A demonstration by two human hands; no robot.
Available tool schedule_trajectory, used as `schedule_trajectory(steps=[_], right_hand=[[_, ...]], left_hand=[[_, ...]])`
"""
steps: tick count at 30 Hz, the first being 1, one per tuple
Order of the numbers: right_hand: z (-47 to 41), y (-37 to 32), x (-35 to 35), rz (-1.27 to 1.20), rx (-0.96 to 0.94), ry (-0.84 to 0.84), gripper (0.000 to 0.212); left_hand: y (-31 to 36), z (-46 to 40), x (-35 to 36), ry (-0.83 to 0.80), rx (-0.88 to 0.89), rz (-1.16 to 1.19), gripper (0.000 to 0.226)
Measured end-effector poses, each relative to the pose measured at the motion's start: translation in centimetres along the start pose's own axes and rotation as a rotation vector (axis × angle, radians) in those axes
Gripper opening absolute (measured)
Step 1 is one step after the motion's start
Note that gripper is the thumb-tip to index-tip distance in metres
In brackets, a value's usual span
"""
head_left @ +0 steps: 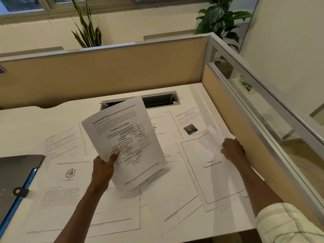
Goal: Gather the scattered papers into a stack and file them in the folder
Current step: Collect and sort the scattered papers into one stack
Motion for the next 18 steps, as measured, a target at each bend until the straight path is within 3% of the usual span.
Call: schedule_trajectory(steps=[4,11,13,15,18], right_hand=[[2.9,-2.0,-3.3,-0.112,-0.122,0.143,0.018],[9.2,-7.1,-12.2,-0.116,-0.353,0.444,0.065],[10.8,-8.5,-14.4,-0.288,-0.393,0.439,0.059],[11.8,-9.6,-16.0,-0.472,-0.417,0.364,0.039],[11.8,-10.9,-16.3,-0.675,-0.375,0.152,0.022]], left_hand=[[-0.1,-0.1,-0.5,0.001,0.026,-0.083,0.029],[0.4,-0.3,-0.2,-0.003,0.055,-0.167,0.025],[0.7,-0.3,0.1,-0.02,0.049,-0.155,0.025],[1.0,-0.1,0.4,-0.041,0.033,-0.123,0.024],[1.7,0.2,0.9,-0.098,0.017,-0.049,0.023]])
Point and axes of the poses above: each hand's wrist, its own z-axis away from the middle knuckle, its own x-axis out of the palm, y = z × x, the point moved 1 cm from there along -z, towards the middle knuckle, and after that the axes turned 13 degrees about x, right-handed, at the moved point
